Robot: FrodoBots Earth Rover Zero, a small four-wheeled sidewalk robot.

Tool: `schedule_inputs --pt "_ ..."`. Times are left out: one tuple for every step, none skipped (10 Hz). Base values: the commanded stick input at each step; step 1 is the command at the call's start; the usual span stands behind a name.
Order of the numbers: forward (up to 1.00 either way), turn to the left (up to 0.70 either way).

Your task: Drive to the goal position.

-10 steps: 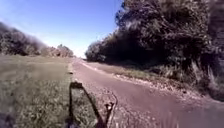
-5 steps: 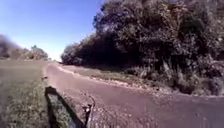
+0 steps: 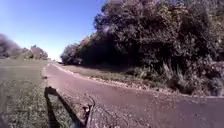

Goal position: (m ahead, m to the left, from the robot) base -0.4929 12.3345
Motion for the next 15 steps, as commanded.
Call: schedule_inputs --pt "0.85 -0.34" --pt "0.85 -0.33" --pt "0.85 -0.11" --pt "0.85 0.00" --pt "0.85 0.00" --pt "0.85 0.00" --pt "0.85 0.00" --pt "0.85 0.00" --pt "0.85 0.00" --pt "0.85 0.00" --pt "0.85 0.00" --pt "0.85 0.34" --pt "0.85 0.34" --pt "0.85 0.34" --pt "0.85 0.34"
